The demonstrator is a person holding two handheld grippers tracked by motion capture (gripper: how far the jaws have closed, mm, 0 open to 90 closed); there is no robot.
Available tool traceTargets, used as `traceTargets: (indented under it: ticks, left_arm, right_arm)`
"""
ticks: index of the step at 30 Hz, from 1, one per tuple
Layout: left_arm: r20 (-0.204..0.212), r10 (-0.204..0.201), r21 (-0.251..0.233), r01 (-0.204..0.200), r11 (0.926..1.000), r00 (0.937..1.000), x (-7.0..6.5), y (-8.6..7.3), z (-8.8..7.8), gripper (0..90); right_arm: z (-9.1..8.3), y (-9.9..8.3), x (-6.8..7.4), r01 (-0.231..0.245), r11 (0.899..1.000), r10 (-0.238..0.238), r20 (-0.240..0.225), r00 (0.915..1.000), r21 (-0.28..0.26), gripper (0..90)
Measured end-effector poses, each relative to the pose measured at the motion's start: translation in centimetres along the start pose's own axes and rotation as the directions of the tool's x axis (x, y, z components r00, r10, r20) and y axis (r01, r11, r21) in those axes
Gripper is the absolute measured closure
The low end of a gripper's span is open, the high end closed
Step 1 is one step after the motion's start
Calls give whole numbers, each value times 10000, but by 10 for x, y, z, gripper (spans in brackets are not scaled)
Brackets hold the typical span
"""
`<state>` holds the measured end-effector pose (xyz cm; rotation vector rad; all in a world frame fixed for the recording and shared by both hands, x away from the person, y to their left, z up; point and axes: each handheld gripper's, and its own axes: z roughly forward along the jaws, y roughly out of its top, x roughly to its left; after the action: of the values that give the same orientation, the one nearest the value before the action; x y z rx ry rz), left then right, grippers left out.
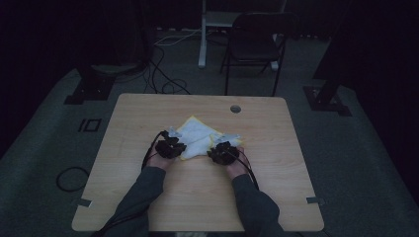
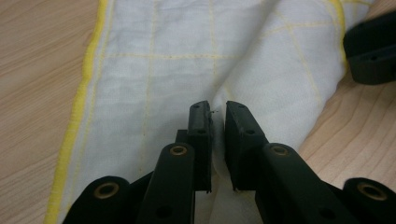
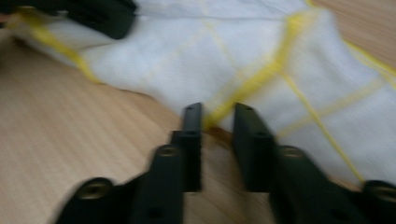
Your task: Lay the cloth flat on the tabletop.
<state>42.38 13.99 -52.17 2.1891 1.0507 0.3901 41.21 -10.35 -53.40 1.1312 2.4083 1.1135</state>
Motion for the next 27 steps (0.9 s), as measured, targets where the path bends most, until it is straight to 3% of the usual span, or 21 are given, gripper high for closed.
traceTargets:
  ticks: [2, 5, 10, 15, 17, 21, 24, 27]
  left_arm:
    - [-17, 13, -12, -13, 10000, 10000, -1, 0, 0, 817]
    - [-37, 26, -23, -26, 10000, 10000, -1, 0, -1, 818]
    - [-58, 37, -40, -37, 10000, 10000, -1, -1, -1, 817]
    - [-45, 51, -106, -51, 9999, 10000, -1, -3, -2, 816]
    - [-41, 69, -95, -69, 9999, 10000, -1, -3, -2, 816]
    - [-35, 112, -132, -112, 9998, 9999, -3, -3, -2, 816]
    - [-41, 127, -169, -127, 9998, 9999, -3, -3, -3, 814]
    - [-33, 164, -453, -166, 9988, 9999, -3, -2, -8, 797]
  right_arm:
    - [2, 0, -3, -218, 9998, 218, -4, 9998, -8, 618]
    - [5, 3, 0, -28, 9999, 29, -28, 10000, 105, 617]
    - [9, 7, 0, -140, 9999, 143, -237, 9996, 94, 719]
    - [7, 7, 2, 58, 10000, -58, -162, 9999, -4, 827]
    - [6, 8, 2, 79, 9999, -80, -133, 9999, -89, 835]
    - [7, 11, 7, 450, 9990, -450, -19, 9990, -6, 752]
    - [8, 12, 7, 521, 9986, -522, 133, 9985, 70, 882]
    - [4, 12, 6, 460, 9989, -460, 20, 9989, -61, 894]
